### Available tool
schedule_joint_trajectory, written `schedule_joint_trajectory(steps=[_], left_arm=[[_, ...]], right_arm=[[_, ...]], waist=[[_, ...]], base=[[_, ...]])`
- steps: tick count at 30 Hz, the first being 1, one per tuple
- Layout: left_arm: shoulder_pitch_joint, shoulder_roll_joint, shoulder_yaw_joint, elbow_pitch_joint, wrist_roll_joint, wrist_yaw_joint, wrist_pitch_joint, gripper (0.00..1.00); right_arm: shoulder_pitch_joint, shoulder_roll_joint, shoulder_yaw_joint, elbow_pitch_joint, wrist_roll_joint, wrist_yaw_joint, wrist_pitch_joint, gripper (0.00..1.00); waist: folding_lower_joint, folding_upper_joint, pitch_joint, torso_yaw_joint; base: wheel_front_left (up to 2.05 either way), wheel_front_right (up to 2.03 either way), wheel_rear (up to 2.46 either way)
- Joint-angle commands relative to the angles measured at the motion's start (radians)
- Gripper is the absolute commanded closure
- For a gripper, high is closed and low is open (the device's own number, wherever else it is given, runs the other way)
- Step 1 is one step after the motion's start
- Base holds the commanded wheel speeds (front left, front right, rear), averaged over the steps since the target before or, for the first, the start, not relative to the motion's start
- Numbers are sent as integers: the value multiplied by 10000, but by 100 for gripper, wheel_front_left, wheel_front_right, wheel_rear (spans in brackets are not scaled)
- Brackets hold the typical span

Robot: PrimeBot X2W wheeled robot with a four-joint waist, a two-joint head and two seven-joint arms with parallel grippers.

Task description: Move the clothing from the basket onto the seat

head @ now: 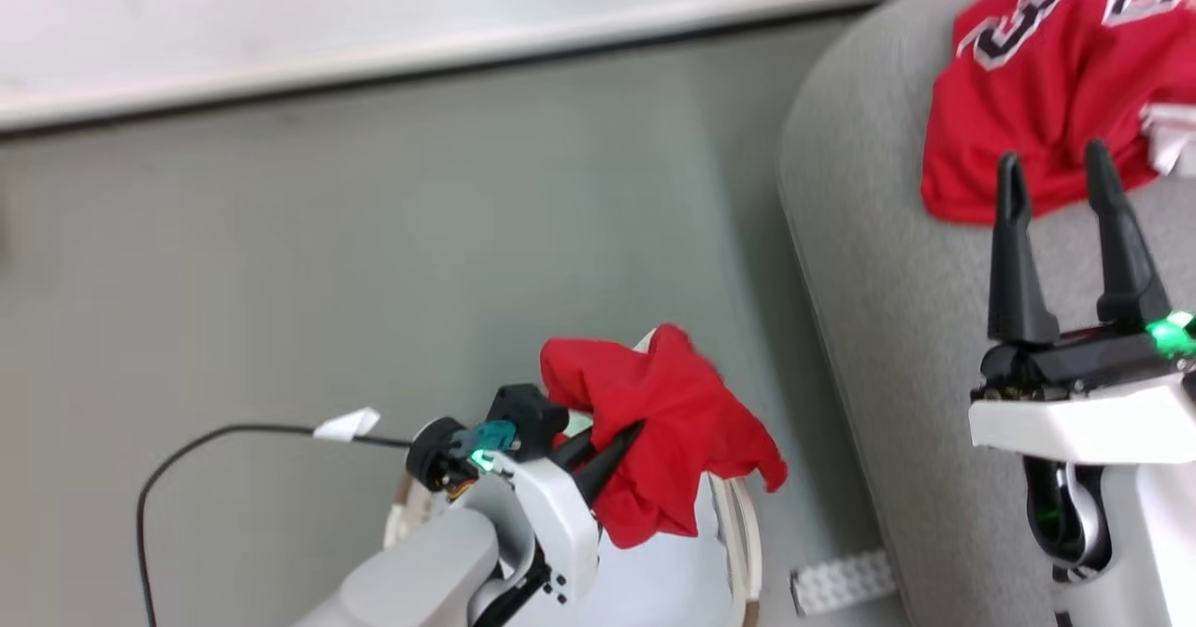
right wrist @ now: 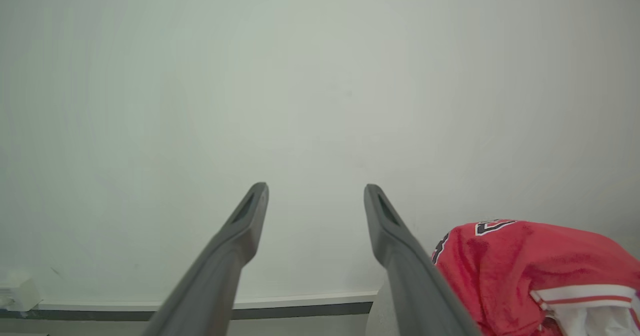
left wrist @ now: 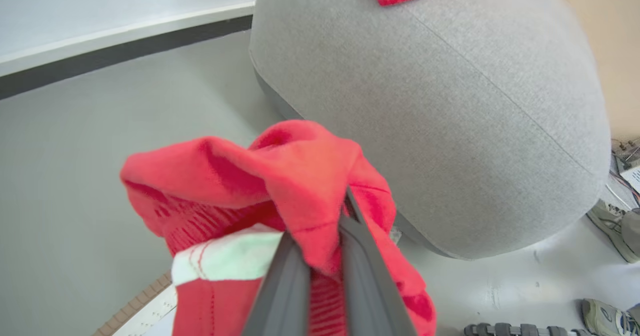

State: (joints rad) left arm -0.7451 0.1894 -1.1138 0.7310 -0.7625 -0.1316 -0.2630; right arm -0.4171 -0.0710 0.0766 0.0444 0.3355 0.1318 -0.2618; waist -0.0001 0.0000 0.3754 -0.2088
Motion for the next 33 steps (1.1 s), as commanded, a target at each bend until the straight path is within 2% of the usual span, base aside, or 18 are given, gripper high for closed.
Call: schedule_joint_trajectory(steps=[1,5,13,21,27,33], left_arm=[[138,56,143,-152,124,14,-18,100],[686,199,1016,-968,557,69,-20,100],[1132,571,2230,-2649,1127,328,-21,100],[568,1027,2763,-4061,1141,580,154,100],[164,1381,3183,-5070,992,977,547,100],[237,1628,3399,-5578,838,1231,751,100]], right_arm=[[225,-111,24,74,63,-22,-25,0],[512,-99,79,173,687,-22,-23,0],[1312,-169,448,369,998,-22,-23,0],[1704,-170,1198,712,1042,-22,-23,0],[1776,-125,1606,873,980,-22,-23,0],[1653,-193,1990,1003,932,-22,-23,0]], waist=[[1,0,-840,309],[1,0,-1579,386],[1,0,-2515,666],[1,0,-2870,962],[1,0,-2996,1054],[1,0,-3031,1035]], base=[[0,0,0],[0,0,0],[0,0,0],[0,0,0],[0,0,0],[0,0,0]])
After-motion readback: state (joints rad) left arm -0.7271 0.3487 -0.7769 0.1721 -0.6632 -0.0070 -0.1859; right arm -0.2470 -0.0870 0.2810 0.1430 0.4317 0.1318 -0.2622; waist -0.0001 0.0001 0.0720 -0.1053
